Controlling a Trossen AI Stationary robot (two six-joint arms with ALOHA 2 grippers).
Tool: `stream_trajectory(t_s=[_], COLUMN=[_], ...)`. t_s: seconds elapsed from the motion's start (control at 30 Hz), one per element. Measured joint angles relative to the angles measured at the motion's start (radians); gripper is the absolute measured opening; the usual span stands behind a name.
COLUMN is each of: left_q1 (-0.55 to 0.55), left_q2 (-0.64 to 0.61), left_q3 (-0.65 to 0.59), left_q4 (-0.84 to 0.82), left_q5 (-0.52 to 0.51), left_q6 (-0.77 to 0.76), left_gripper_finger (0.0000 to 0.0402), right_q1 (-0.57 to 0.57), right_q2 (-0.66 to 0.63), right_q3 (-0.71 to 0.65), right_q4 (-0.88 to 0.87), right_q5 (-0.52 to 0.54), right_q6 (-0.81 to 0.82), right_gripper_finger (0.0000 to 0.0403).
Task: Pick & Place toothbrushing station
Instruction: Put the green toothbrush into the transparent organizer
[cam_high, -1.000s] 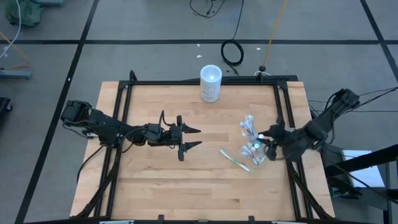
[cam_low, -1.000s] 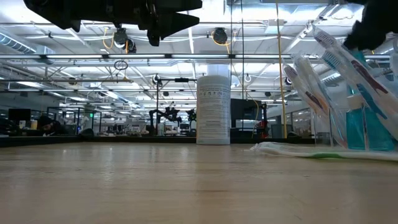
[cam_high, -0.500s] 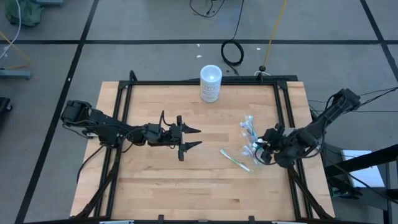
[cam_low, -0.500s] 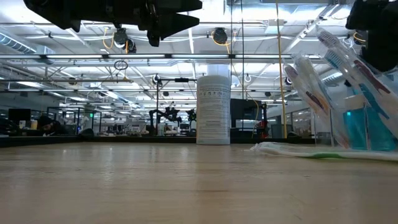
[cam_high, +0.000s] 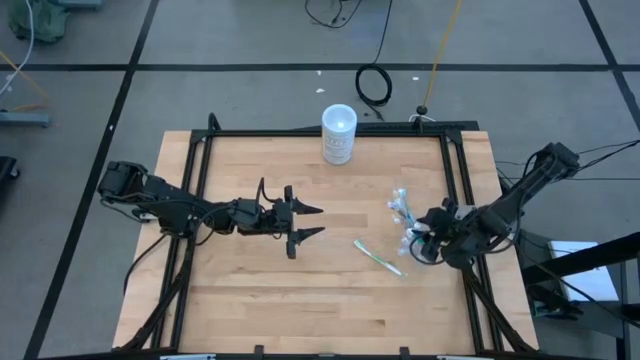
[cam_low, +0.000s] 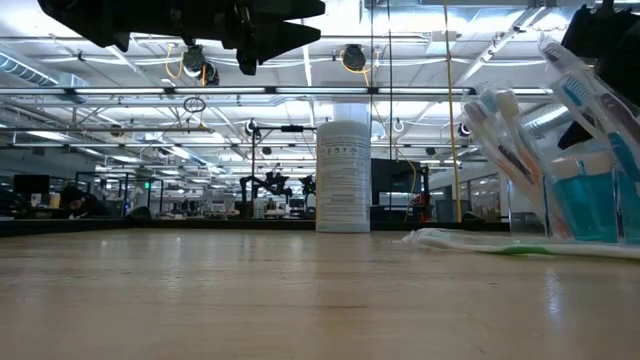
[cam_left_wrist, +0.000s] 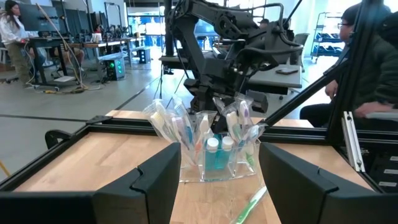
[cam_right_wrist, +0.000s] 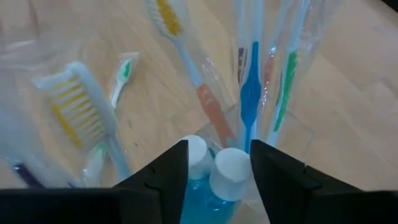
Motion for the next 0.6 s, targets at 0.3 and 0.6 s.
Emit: stream_trajectory(t_s=[0.3, 0.6], left_q1=[0.000, 0.000], left_q2=[0.000, 0.000], left_q3=[0.000, 0.000], left_q4=[0.000, -0.083], left_q5=[0.000, 0.033], left_q6=[0.000, 0.000], left_gripper_finger=[0.0225, 0.0225], right_q1=[0.000, 0.000], right_q2=[-0.149, -0.254], right_q3=[0.000, 0.000], right_q4=[0.094, 0.782], right_q5=[0.005, 0.029], right_q6=[-0.078, -0.793], right_gripper_finger=[0.0162, 0.0155])
